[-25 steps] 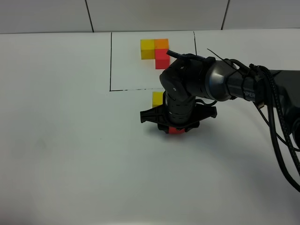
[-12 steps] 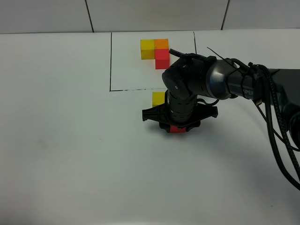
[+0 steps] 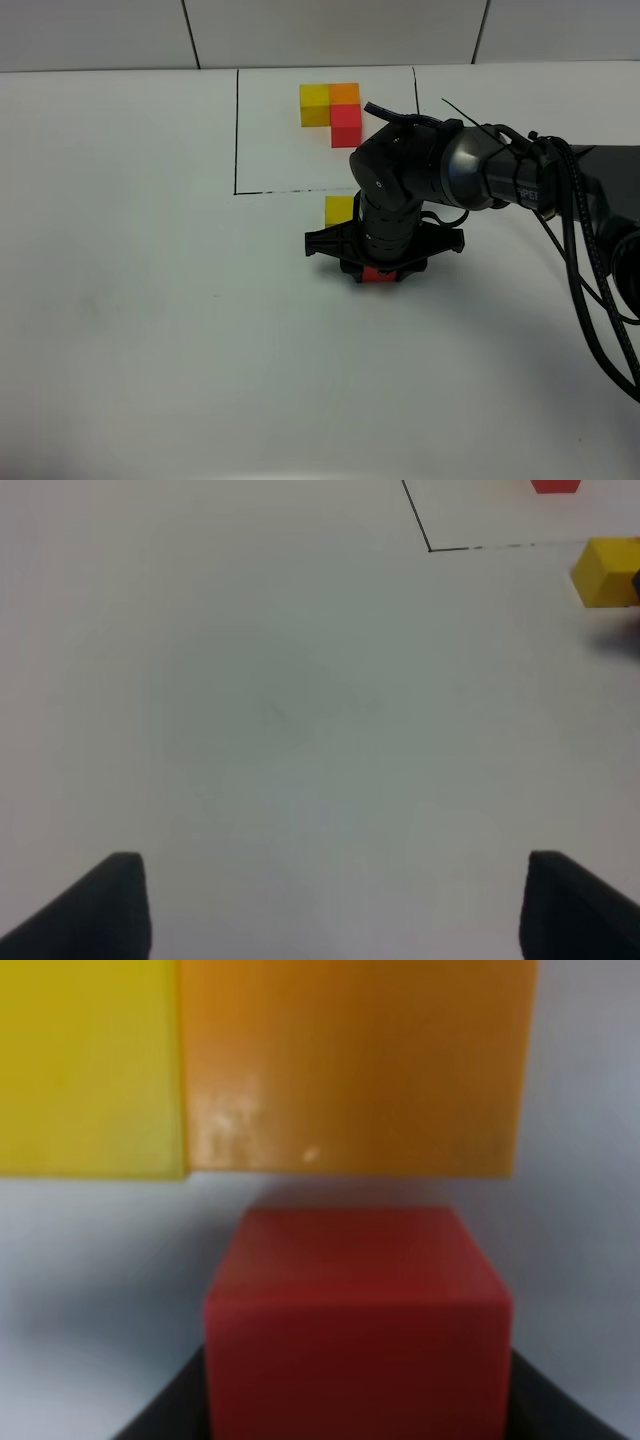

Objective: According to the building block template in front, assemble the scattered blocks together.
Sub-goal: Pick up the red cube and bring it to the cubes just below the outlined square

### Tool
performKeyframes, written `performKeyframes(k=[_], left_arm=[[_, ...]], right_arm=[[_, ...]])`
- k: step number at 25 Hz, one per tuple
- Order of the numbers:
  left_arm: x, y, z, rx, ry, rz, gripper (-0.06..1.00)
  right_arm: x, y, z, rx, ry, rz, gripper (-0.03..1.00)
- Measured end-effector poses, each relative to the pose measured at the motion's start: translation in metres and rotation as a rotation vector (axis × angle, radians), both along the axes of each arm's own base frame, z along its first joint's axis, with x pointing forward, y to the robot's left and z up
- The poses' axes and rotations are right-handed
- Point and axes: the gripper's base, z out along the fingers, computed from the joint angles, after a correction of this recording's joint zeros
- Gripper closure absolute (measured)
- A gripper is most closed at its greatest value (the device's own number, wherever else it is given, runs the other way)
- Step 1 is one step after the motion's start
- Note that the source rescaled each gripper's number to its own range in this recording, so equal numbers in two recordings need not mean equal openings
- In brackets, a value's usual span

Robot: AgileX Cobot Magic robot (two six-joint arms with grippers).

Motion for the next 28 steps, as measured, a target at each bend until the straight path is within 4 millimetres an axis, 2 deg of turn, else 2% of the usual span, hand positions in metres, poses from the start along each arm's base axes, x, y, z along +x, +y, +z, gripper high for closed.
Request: performKeyframes(k=[28], left_arm=[[0.0, 0.0, 0.0, 0.0, 0.0, 0.0, 0.25]], right_arm=[[0.0078, -0.0023, -0.0005, 0.004, -0.059, 0.023, 0.96]])
